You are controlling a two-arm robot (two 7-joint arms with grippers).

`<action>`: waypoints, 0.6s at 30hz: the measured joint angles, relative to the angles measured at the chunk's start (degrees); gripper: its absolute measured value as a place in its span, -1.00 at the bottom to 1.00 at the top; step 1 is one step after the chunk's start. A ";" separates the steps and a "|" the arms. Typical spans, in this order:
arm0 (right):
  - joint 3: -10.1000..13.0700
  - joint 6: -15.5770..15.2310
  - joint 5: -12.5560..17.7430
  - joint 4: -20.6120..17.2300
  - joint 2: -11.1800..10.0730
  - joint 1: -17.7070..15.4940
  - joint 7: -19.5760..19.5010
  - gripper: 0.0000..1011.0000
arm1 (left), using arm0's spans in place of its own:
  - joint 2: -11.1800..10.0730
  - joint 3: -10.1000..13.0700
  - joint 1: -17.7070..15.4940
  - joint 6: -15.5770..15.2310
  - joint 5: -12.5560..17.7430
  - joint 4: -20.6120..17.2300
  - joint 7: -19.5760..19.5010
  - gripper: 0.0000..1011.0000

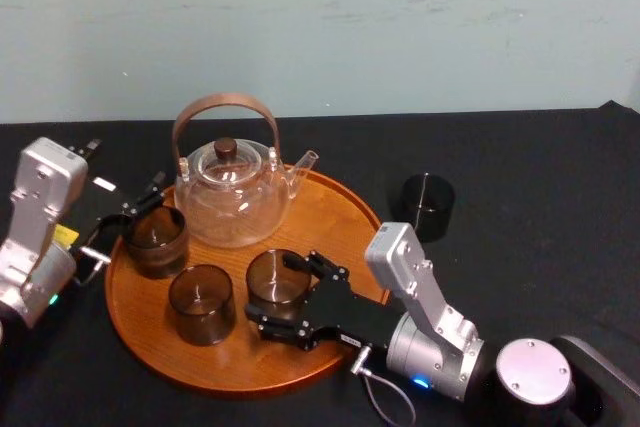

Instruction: Pick up the glass from the table and place it on the tray.

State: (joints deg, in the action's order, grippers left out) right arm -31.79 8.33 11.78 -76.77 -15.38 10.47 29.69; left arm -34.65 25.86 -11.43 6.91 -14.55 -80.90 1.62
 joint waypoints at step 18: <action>-1.74 0.69 -0.51 4.14 0.93 1.41 1.09 0.79 | 0.00 0.00 0.00 0.00 0.00 0.00 0.00 0.98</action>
State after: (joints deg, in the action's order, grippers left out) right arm -33.53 9.02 11.27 -72.63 -14.44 11.89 30.78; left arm -34.65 25.86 -11.43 6.91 -14.55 -80.90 1.62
